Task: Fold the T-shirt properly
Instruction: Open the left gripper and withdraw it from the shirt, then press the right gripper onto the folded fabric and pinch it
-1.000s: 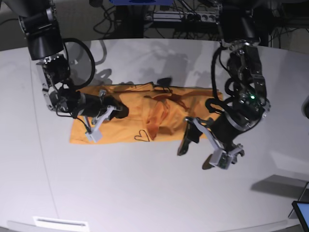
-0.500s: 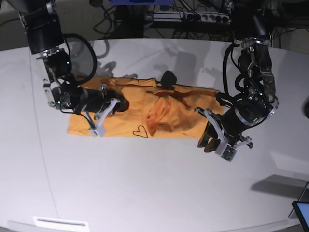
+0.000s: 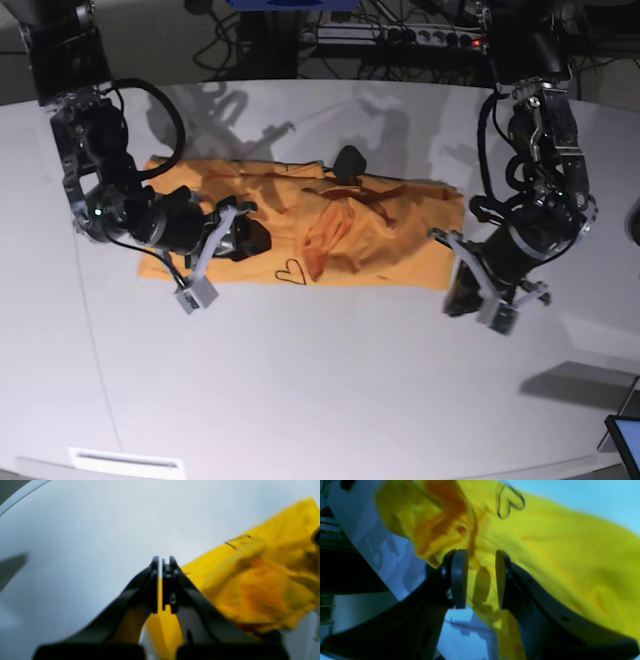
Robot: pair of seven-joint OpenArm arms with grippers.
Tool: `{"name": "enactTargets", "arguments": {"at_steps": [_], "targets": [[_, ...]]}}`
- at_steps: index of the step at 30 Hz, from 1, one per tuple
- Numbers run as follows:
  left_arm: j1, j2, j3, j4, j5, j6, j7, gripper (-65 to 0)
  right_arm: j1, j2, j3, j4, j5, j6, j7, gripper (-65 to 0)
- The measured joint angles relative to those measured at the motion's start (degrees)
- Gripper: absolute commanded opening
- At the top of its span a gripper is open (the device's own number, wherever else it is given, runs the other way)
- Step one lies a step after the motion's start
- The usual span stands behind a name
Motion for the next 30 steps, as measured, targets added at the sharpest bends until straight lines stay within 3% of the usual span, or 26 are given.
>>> {"name": "enactTargets", "arguments": {"at_steps": [8, 14, 20, 25, 30], "targets": [[1.6, -1.3, -9.9, 0.0, -0.1, 0.1, -0.1, -65.0, 0.0, -2.3, -0.4, 6.8, 0.5, 0.2, -5.2, -46.4], [5.2, -3.5, -16.3, -0.9, 0.2, 0.2, 0.0, -65.0, 0.1, -7.1, -0.5, 7.2, 0.1, 0.2, -9.1, -47.0], [5.7, -6.5, -18.9, -6.7, -0.1, 0.2, 0.0, -65.0, 2.3, -9.0, -3.9, 7.2, -0.3, 0.2, -10.1, -63.5], [6.0, -8.5, -20.0, -11.8, 0.1, 0.4, -0.1, -65.0, 3.2, -9.6, -7.6, 6.3, 0.2, 0.3, -10.0, -64.7], [6.7, -9.3, -19.9, -12.8, 0.2, 0.4, -0.7, -65.0, 5.5, -12.7, -7.6, -1.9, -0.5, 0.4, -9.8, -64.7]]}}
